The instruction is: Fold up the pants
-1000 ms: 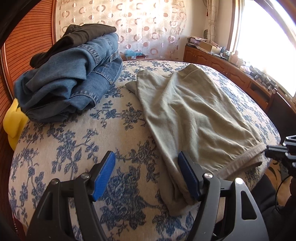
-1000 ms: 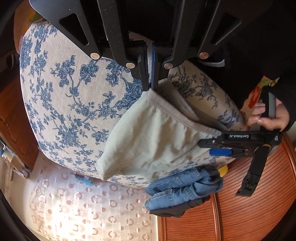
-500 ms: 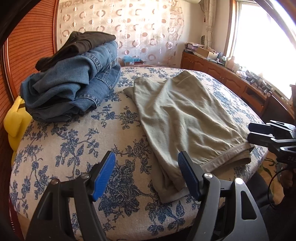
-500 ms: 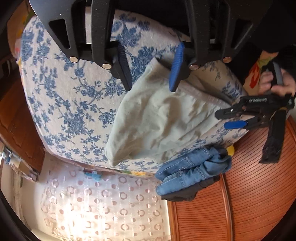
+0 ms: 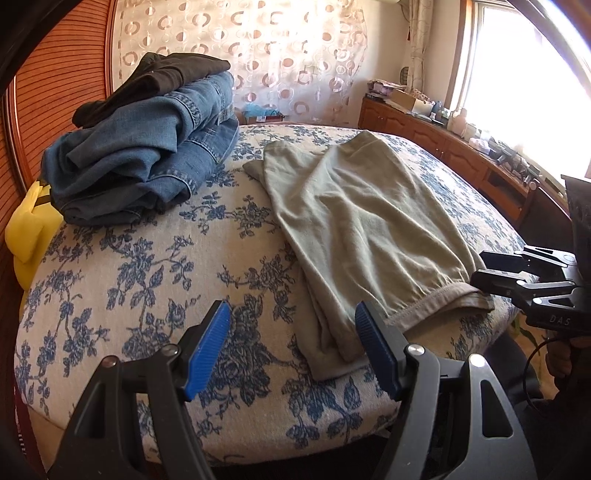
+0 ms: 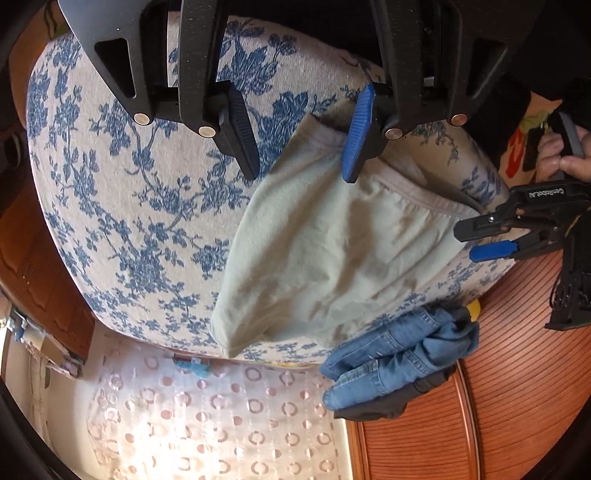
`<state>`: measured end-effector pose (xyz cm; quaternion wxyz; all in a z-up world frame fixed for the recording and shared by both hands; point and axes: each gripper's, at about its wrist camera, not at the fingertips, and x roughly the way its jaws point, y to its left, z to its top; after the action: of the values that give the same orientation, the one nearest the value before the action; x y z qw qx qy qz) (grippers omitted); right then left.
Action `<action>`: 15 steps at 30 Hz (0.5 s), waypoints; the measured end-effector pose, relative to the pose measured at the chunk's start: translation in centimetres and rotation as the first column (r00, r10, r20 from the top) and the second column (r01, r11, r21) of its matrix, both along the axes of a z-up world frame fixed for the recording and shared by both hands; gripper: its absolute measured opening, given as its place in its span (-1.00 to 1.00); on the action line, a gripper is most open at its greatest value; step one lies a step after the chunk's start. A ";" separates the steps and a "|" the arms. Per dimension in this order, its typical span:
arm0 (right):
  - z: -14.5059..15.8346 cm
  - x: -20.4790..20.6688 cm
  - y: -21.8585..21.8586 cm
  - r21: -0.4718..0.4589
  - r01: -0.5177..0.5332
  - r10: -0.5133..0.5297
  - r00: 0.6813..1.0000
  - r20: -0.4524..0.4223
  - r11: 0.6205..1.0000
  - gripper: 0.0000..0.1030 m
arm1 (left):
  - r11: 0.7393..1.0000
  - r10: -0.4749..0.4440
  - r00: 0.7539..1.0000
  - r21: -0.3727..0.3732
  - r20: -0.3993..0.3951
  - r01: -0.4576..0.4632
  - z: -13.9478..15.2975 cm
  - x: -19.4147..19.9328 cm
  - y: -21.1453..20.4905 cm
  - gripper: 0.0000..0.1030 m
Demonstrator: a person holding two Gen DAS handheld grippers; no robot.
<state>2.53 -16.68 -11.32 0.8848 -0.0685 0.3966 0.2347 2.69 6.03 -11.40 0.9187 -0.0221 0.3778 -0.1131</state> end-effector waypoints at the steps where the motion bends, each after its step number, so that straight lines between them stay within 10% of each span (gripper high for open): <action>1: -0.1 -0.1 0.0 0.003 0.000 0.000 1.000 -0.005 1.000 -0.09 | 1.000 -0.003 1.000 -0.004 -0.006 0.003 -0.1 -0.1 0.0 0.30; 15: -0.5 -0.8 -0.1 0.020 0.001 0.000 1.000 -0.030 1.000 -0.08 | 0.998 -0.041 0.999 -0.043 -0.022 0.041 -0.3 -2.1 -0.5 -0.23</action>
<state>1.72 -16.76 -11.84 0.8796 -0.0558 0.4073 0.2394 0.64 5.57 -11.67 0.9111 -0.0350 0.3862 -0.1396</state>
